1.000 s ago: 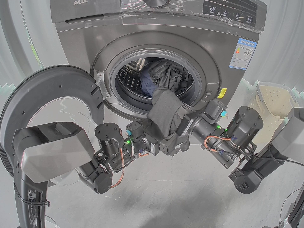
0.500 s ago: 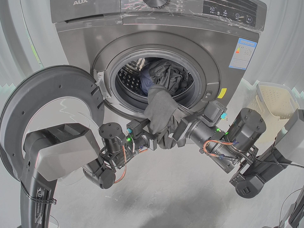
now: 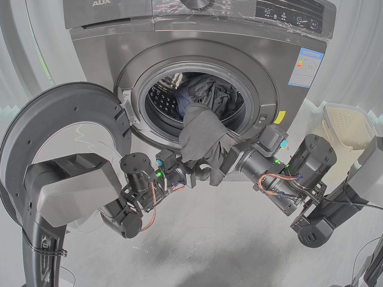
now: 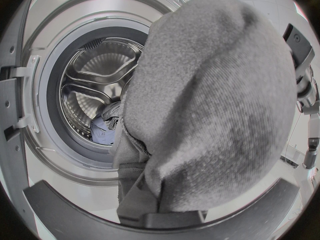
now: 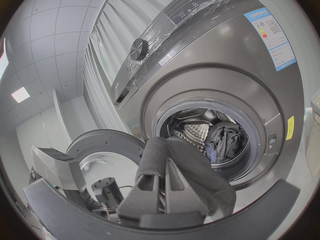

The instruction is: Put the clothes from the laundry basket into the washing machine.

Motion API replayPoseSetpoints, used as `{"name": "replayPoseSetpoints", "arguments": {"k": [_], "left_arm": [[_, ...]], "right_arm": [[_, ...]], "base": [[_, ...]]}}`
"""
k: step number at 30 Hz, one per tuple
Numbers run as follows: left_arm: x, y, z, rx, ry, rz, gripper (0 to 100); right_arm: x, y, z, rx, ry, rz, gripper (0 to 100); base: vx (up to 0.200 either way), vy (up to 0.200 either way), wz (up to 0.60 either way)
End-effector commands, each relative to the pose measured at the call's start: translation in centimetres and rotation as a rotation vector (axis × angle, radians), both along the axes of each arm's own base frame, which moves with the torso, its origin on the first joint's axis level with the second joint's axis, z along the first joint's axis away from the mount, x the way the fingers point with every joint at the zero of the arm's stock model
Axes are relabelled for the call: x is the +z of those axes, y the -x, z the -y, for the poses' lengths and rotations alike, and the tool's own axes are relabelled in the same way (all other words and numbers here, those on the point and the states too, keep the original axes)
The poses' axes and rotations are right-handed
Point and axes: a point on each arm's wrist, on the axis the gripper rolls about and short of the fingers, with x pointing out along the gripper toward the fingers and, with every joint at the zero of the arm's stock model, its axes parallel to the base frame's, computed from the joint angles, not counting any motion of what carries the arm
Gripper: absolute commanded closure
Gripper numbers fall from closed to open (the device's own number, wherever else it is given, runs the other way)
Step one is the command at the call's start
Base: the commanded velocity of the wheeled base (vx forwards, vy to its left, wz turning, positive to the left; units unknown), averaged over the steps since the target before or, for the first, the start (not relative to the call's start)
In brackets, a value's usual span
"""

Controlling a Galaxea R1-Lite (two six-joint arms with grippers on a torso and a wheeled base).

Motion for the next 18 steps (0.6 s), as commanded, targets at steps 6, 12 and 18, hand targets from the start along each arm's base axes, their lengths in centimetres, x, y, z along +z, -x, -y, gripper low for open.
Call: {"name": "replayPoseSetpoints", "arguments": {"k": [6, 12, 18], "left_arm": [[3.5, 5.0, -2.9, -0.018, 0.001, -0.048, 100], [4.7, 6.7, -4.3, -0.008, -0.001, -0.052, 100], [5.3, 6.6, -4.6, 0.003, 0.006, -0.032, 100]], "right_arm": [[-1.1, -2.3, 1.7, -0.082, 0.016, -0.024, 100], [-2.4, -3.3, 2.3, -0.112, 0.041, -0.055, 100], [-4.0, -2.8, 2.2, -0.104, 0.084, -0.1, 100]], "base": [[0.0, 0.0, 0.0], [0.0, 0.0, 0.0], [0.0, 0.0, 0.0]]}}
